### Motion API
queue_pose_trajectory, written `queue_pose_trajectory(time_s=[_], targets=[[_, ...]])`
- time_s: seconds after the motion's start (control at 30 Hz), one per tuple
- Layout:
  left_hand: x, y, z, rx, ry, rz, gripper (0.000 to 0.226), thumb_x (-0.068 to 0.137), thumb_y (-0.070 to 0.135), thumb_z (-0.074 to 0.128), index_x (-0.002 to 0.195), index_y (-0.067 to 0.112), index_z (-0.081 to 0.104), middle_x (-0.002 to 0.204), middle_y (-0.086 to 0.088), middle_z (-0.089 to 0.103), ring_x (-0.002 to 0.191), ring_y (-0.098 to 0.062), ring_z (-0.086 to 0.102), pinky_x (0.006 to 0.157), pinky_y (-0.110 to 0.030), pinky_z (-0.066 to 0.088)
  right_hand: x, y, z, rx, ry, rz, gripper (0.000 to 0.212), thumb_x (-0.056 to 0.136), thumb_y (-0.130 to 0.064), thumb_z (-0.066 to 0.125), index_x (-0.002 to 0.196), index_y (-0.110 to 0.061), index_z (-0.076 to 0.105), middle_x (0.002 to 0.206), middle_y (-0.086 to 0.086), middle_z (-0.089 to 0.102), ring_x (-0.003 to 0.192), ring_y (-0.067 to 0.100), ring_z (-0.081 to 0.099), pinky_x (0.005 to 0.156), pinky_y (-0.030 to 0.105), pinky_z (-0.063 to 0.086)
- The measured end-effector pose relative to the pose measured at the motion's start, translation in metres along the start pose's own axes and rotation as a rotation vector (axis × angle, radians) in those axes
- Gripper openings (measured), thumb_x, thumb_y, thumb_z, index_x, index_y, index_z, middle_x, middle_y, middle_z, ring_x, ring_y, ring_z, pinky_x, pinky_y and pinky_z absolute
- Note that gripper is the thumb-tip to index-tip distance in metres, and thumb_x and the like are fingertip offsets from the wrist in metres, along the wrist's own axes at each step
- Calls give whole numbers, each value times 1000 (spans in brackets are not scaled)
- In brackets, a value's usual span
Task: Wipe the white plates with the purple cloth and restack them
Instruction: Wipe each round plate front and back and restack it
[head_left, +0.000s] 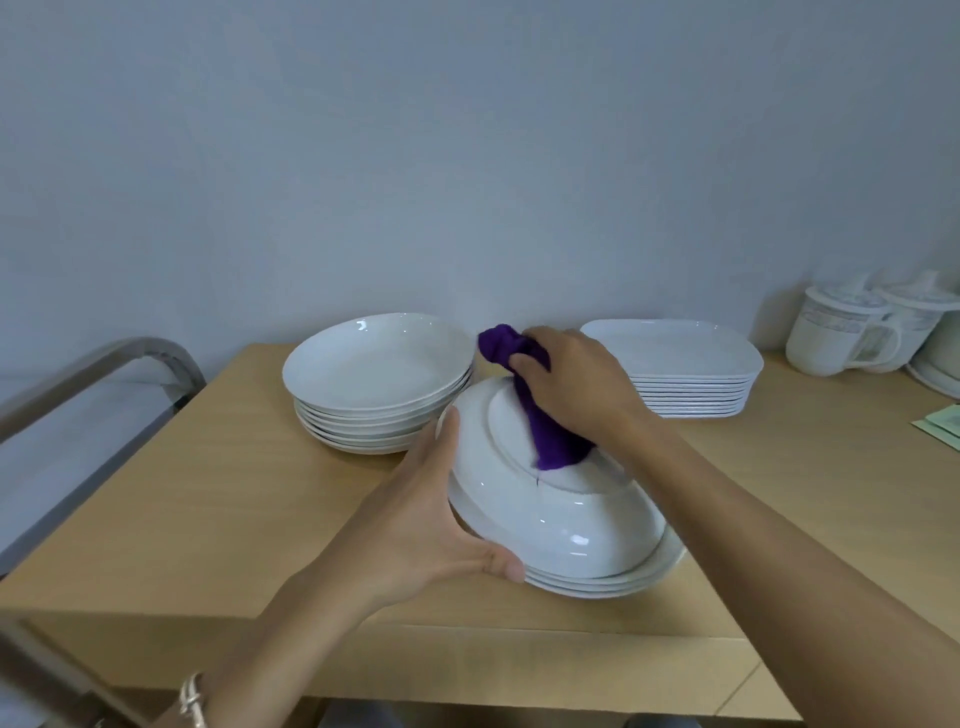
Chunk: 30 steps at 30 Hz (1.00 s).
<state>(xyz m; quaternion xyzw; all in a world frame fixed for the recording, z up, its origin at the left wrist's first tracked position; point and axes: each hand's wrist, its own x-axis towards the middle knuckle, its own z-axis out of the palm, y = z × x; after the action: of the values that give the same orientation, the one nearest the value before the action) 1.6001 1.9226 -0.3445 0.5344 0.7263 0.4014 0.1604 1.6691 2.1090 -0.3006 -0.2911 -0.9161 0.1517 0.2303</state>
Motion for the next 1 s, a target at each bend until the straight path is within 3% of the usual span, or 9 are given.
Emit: queue_pose_trajectory(time_s=[0.2, 0.27, 0.33, 0.4, 0.53, 0.63, 0.7, 0.83, 1.0], targets=[[1, 3, -1, 116, 33, -44, 137, 38, 62, 87, 152, 44, 15, 151, 34, 22, 140, 7, 25, 113, -33, 35, -33, 46, -15, 42, -11, 27, 38, 93, -39, 51, 130, -29, 54, 116, 6, 58, 110, 28, 52, 87, 32, 38], [2, 1, -1, 112, 39, -50, 135, 39, 58, 89, 152, 42, 17, 150, 35, 23, 139, 10, 24, 112, -23, 33, -51, 48, -19, 64, 9, -15, 40, 92, -38, 54, 131, -29, 54, 121, 2, 58, 114, 23, 50, 92, 28, 35], [0, 2, 0, 94, 38, -40, 129, 43, 48, 94, 147, 47, 17, 142, 44, 21, 129, 25, 20, 99, -1, 25, -69, 44, -20, 86, 20, -79, 38, 90, -41, 57, 125, -30, 58, 118, -4, 59, 114, 19, 49, 93, 25, 34], [0, 1, 1, 88, 37, -62, 132, 46, 44, 94, 148, 47, 11, 138, 48, 15, 121, 33, 16, 93, 4, 20, -82, 35, -20, 120, 13, -168, 38, 86, -47, 55, 119, -31, 62, 111, -11, 58, 109, 13, 48, 90, 20, 32], [-1, 3, 1, 97, 25, -98, 141, 36, 58, 85, 155, 36, 13, 155, 29, 19, 140, 9, 21, 110, -18, 28, -78, 13, -14, 168, -28, -250, 37, 87, -45, 53, 119, -28, 60, 112, -11, 56, 108, 11, 46, 90, 21, 33], [0, 4, 0, 85, 17, -46, 124, 38, 55, 85, 144, 54, 22, 145, 38, 29, 135, 15, 26, 104, -12, 32, -57, 4, -5, 195, -17, -241, 40, 87, -45, 49, 120, -25, 59, 114, -1, 58, 110, 21, 50, 95, 35, 40], [-1, 6, -1, 100, 13, -42, 128, 36, 60, 83, 142, 60, 11, 142, 49, 16, 132, 27, 13, 102, -2, 23, -40, 3, 1, 175, -7, -217, 39, 89, -45, 47, 121, -24, 57, 115, 2, 59, 111, 25, 50, 96, 41, 40], [-3, 6, -1, 145, 13, -121, 142, 43, 58, 89, 155, 41, 4, 152, 38, 5, 138, 17, 9, 110, -15, 21, -22, 11, 3, 76, 47, -89, 37, 94, -41, 48, 127, -27, 55, 118, 6, 57, 111, 29, 48, 97, 40, 38], [0, 3, -2, 205, 19, -129, 143, 35, 69, 82, 155, 40, 11, 157, 27, 20, 145, 2, 20, 117, -31, 30, -11, 29, -6, 87, 19, 63, 34, 94, -42, 46, 122, -25, 58, 112, 10, 58, 105, 32, 52, 92, 43, 43]])
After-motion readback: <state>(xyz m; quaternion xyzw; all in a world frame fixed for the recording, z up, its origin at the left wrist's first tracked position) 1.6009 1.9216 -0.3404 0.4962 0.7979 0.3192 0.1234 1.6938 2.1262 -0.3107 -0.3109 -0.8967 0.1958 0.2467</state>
